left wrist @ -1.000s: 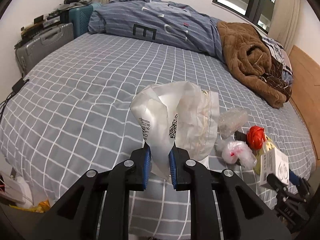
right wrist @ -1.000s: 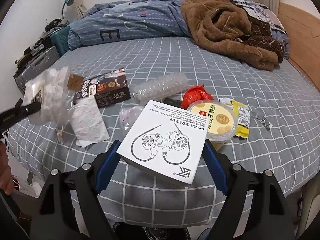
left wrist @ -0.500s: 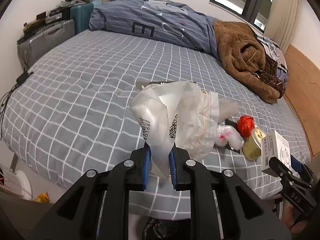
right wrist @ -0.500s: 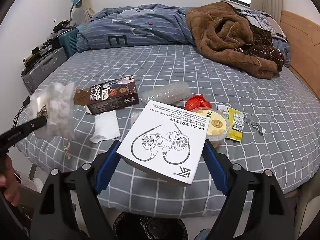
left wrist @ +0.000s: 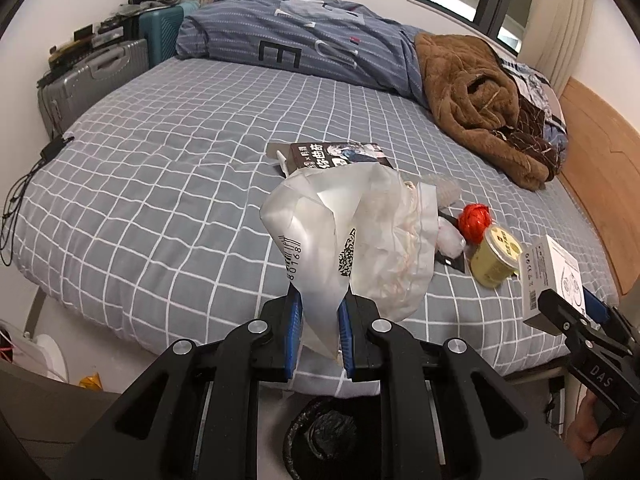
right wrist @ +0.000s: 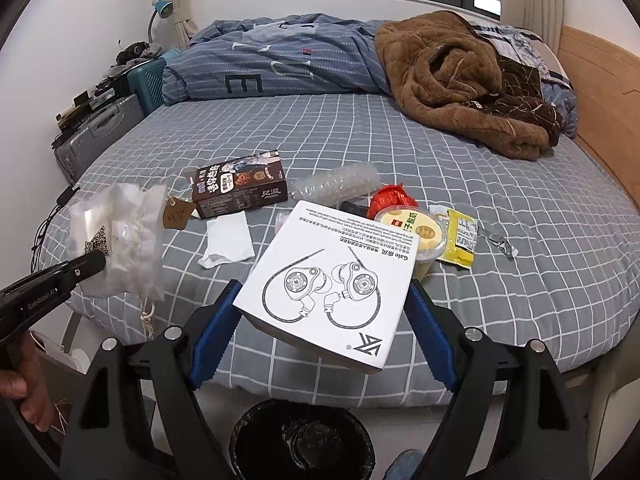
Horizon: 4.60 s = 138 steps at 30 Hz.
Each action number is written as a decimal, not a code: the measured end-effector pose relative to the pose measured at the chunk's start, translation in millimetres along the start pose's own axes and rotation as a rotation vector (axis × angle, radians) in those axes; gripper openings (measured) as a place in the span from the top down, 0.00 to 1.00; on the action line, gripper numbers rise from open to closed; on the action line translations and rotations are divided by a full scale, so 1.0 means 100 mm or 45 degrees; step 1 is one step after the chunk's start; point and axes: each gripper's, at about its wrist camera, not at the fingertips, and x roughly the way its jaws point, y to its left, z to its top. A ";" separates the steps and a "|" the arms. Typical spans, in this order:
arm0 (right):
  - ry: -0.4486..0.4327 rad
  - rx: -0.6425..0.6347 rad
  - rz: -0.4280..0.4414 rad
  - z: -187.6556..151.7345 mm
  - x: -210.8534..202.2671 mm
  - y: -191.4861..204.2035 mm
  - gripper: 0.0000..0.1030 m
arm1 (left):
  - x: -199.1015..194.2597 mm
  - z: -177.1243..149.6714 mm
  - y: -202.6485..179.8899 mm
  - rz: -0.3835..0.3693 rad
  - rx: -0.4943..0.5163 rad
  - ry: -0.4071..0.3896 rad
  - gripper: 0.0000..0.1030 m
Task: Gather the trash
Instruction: 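Carry the bag in left tool and booklet in right tool down to the black bin, then open the right tool to drop the booklet into the bin, then lower the left tool into the bin and open it to release the bag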
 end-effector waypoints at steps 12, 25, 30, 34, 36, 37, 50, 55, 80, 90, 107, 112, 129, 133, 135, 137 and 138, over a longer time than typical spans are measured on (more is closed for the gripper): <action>0.020 0.011 0.006 -0.26 -0.17 -0.02 0.24 | -0.17 -0.34 -0.03 -0.017 0.008 0.032 0.85; 0.065 0.010 0.007 -0.60 -0.25 -0.04 0.24 | -0.24 -0.78 -0.05 -0.041 0.035 0.085 0.85; 0.089 -0.003 -0.003 -0.75 -0.27 -0.03 0.24 | -0.20 -0.96 -0.01 -0.046 0.036 0.121 0.85; 0.115 0.011 0.006 -0.88 -0.25 -0.06 0.24 | -0.19 -1.12 -0.03 -0.055 0.059 0.147 0.85; 0.131 0.010 -0.002 -0.97 -0.24 -0.08 0.24 | -0.19 -1.20 -0.04 -0.040 0.073 0.153 0.85; 0.140 0.015 -0.005 -1.02 -0.23 -0.10 0.24 | -0.18 -1.24 -0.03 -0.036 0.074 0.160 0.85; 0.247 0.034 -0.008 -1.45 -0.03 -0.16 0.24 | 0.12 -1.69 -0.07 -0.027 0.091 0.274 0.85; 0.290 0.031 -0.012 -1.59 0.12 -0.14 0.24 | 0.28 -1.83 -0.07 -0.014 0.101 0.321 0.85; 0.574 0.055 0.005 -2.22 1.14 -0.09 0.24 | 1.27 -2.26 0.03 0.093 0.102 0.551 0.85; 0.681 0.036 0.018 -2.45 1.54 -0.03 0.24 | 1.57 -2.36 0.12 0.141 0.096 0.603 0.85; 0.699 0.057 0.089 -2.49 1.64 0.01 0.07 | 1.67 -2.37 0.08 0.163 0.068 0.659 0.85; 0.671 0.056 0.044 -2.46 1.64 -0.06 0.07 | 1.70 -2.37 0.02 0.132 0.076 0.667 0.85; 0.598 0.146 -0.128 -2.36 1.22 -0.95 0.07 | 1.90 -2.59 -0.61 0.035 0.192 0.698 0.85; 0.590 0.147 -0.139 -2.37 1.19 -1.01 0.07 | 2.01 -2.64 -0.71 0.043 0.218 0.709 0.85; 0.580 0.133 -0.145 -2.37 1.18 -1.03 0.07 | 2.06 -2.66 -0.74 0.036 0.218 0.714 0.85; 0.577 0.121 -0.162 -2.38 1.18 -1.04 0.07 | 2.09 -2.67 -0.76 0.034 0.221 0.716 0.85; 0.578 0.129 -0.163 -2.38 1.18 -1.06 0.07 | 2.11 -2.68 -0.78 0.034 0.227 0.718 0.85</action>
